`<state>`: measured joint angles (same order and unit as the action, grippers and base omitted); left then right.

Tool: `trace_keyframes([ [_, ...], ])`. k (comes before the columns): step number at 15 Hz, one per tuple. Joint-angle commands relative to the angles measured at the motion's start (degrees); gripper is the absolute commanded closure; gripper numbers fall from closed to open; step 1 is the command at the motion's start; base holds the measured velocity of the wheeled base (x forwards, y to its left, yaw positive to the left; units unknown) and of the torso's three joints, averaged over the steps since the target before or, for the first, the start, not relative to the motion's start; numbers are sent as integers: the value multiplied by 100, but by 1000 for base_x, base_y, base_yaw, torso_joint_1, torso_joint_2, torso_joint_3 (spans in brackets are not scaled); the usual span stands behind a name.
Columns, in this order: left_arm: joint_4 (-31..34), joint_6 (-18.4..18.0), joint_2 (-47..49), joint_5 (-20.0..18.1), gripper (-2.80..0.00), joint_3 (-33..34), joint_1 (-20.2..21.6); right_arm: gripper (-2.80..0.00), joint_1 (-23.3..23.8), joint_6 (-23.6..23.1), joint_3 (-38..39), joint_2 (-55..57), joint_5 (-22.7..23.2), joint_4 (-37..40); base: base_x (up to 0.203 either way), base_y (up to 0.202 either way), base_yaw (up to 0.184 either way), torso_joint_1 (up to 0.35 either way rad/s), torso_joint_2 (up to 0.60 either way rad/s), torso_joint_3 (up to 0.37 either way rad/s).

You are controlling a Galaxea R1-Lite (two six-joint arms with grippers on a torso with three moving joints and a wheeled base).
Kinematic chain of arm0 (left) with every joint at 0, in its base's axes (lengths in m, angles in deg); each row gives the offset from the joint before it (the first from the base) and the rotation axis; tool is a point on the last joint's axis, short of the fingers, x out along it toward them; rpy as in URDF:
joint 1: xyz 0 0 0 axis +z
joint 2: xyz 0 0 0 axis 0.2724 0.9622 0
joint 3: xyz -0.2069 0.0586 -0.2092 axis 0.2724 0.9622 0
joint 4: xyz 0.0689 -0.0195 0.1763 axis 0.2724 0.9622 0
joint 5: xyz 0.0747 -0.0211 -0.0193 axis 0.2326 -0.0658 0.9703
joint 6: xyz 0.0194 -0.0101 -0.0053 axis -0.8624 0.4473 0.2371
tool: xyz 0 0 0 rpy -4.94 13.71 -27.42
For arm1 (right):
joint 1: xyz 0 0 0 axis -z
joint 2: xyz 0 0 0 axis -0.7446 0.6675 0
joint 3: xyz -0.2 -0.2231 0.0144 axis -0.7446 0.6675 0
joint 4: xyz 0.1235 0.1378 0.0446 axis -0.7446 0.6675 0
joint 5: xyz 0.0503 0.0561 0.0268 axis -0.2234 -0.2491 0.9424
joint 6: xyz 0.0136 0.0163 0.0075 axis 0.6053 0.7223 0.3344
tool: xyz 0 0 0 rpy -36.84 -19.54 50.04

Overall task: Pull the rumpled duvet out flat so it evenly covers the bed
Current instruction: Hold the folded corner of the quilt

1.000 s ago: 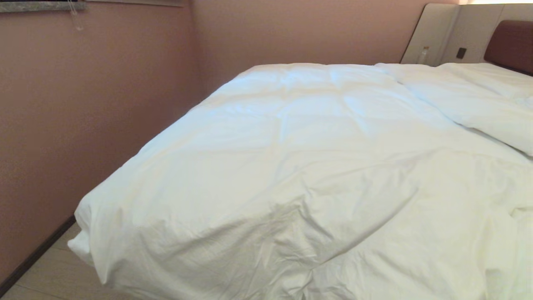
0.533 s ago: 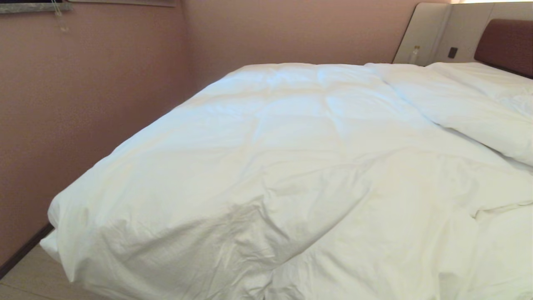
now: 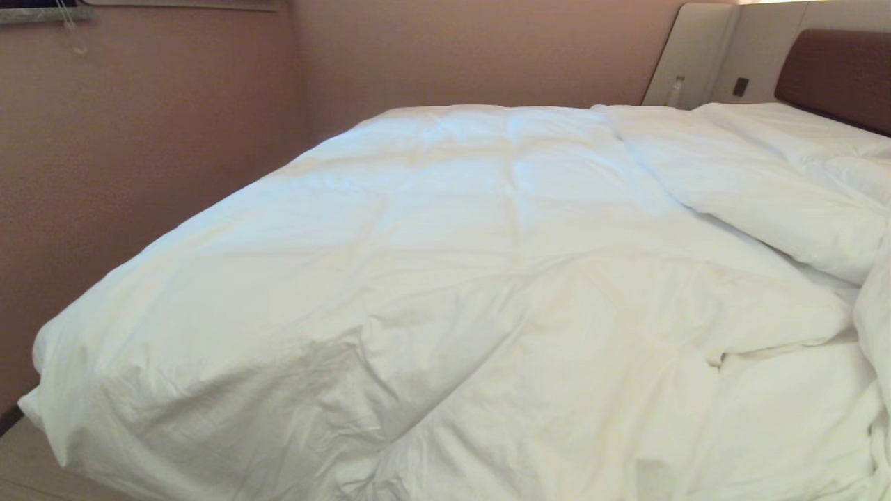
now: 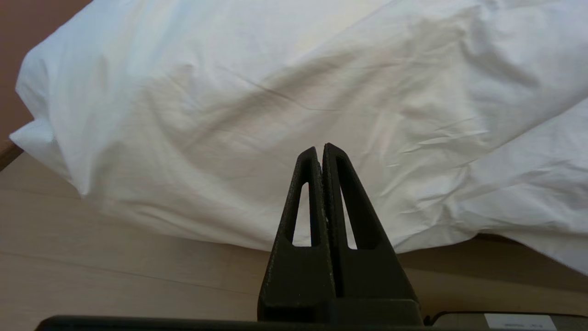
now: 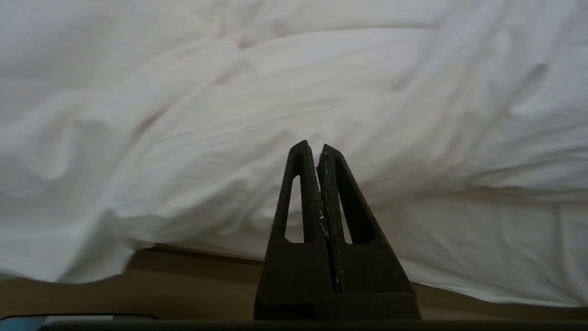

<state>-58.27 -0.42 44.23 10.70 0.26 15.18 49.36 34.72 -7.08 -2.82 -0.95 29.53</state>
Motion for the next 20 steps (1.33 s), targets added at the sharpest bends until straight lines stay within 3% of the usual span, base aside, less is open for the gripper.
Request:
trace_keyframes([
  [1, 1, -7, -2, -4, 0, 7, 1, 0, 0, -2, 0, 7, 3, 2, 0, -192, -3, 2, 5, -2],
  [4, 10, 11, -2, 5, 0, 7, 1, 0, 0, -2, 0, 7, 3, 2, 0, -153, -2, 0, 1, 2],
  [12, 10, 11, -2, 5, 0, 7, 1, 0, 0, -2, 0, 7, 3, 2, 0, 0, 0, 0, 0, 0],
  [20, 10, 11, -2, 5, 0, 7, 1, 0, 0, -2, 0, 7, 3, 2, -137, 0, 1, 2, 2, 2],
])
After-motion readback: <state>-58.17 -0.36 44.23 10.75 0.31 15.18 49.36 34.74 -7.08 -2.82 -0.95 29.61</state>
